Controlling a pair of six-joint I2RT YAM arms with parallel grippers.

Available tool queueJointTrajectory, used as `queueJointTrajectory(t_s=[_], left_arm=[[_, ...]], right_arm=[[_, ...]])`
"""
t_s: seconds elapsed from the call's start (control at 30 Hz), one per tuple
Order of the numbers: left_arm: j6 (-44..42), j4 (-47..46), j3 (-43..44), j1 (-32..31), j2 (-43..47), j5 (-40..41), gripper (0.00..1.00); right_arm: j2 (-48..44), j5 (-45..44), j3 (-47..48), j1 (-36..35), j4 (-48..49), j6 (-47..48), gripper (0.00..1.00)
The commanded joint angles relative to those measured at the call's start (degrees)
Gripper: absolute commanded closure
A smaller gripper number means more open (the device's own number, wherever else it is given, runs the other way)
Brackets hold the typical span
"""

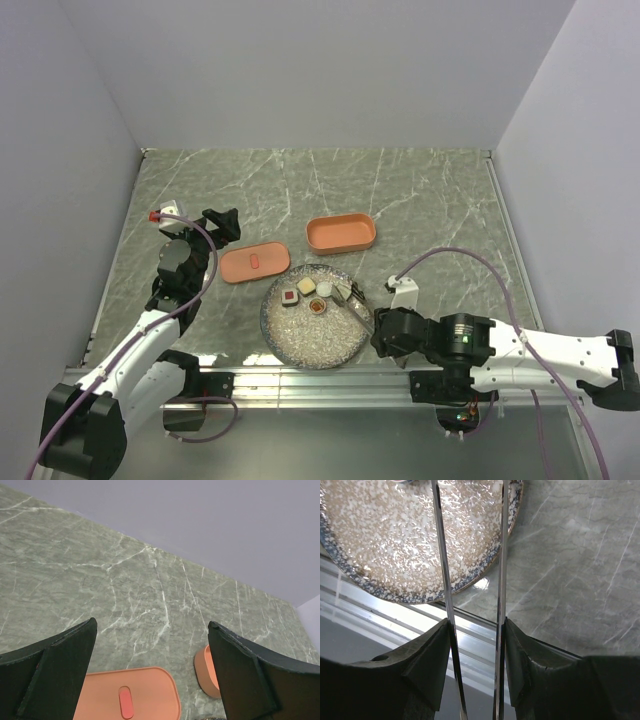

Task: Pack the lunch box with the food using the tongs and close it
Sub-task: Pick up the food using the clamp

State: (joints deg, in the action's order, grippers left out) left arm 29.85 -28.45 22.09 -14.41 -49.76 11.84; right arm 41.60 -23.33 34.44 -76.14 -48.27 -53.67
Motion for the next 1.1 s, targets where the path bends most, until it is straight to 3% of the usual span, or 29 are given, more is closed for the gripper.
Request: queueJointTrajectory(t_s=[0.0,0.53,0.77,1.07], left_arm=[[0.92,-2.58,0.68,0.18,0.36,-0.67,0.01],[1.09,-2.23,0.41,0.26,1.33,-0.5,0.01],[1.18,-2.05,0.5,0.26,1.24,-0.59,0.01],[1.09,-2.05,0.41,0.26,1.33,-0.5,0.01]], right_arm=[[0.85,-2.68,1.34,-0.94,-1.03,-1.79,0.49],[2.87,-1.19,0.63,-1.29,2.83,0.14,0.5],[3.39,-1.63,0.81,-1.29,2.31,-0.38,0.66],[3.31,-7.33,3.97,-1.38,0.72,-0.3,0.74]])
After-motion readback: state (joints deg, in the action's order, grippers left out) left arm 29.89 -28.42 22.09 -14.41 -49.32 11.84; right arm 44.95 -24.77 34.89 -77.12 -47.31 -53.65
